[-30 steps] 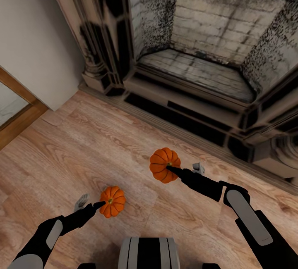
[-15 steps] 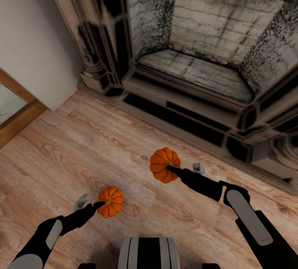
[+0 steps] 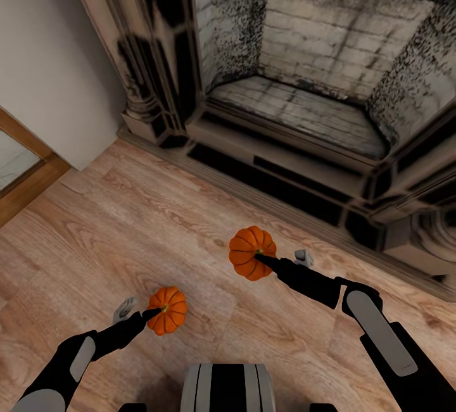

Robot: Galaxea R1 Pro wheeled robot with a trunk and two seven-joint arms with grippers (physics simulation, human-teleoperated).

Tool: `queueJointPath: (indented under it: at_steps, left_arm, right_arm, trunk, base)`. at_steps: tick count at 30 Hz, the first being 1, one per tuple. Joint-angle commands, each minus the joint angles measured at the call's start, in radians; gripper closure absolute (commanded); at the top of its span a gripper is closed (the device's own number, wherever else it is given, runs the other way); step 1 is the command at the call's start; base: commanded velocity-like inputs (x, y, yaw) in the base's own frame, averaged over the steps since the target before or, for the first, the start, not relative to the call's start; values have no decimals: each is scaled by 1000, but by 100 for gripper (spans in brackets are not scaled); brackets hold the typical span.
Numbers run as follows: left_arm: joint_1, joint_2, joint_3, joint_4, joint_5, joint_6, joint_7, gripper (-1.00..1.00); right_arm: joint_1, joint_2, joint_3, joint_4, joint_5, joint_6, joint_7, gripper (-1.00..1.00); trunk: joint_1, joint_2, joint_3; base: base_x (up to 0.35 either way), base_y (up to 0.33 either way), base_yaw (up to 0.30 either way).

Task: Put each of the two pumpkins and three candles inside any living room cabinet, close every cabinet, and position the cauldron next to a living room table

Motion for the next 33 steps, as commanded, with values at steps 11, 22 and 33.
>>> queueJointPath:
  at_steps: [11,22,33]
  left_arm:
    - [0,-2,3,0,3,7,-1,-100]
    - [0,-2,5,0,4,7,-1,-100]
    - [0,-2,3,0,3,7,-1,100]
  right_arm:
    - [-1,-1,1,0,1,2,2,100]
    - [-1,-1,1,0,1,2,2,100]
    - [-1,-1,1,0,1,2,3,100]
  trunk:
    - [0,0,-1]
    - [0,0,-1]
    - [0,0,-1]
  base:
    - [34,-29,0]
    - [3,-3,0]
    - [0,0,0]
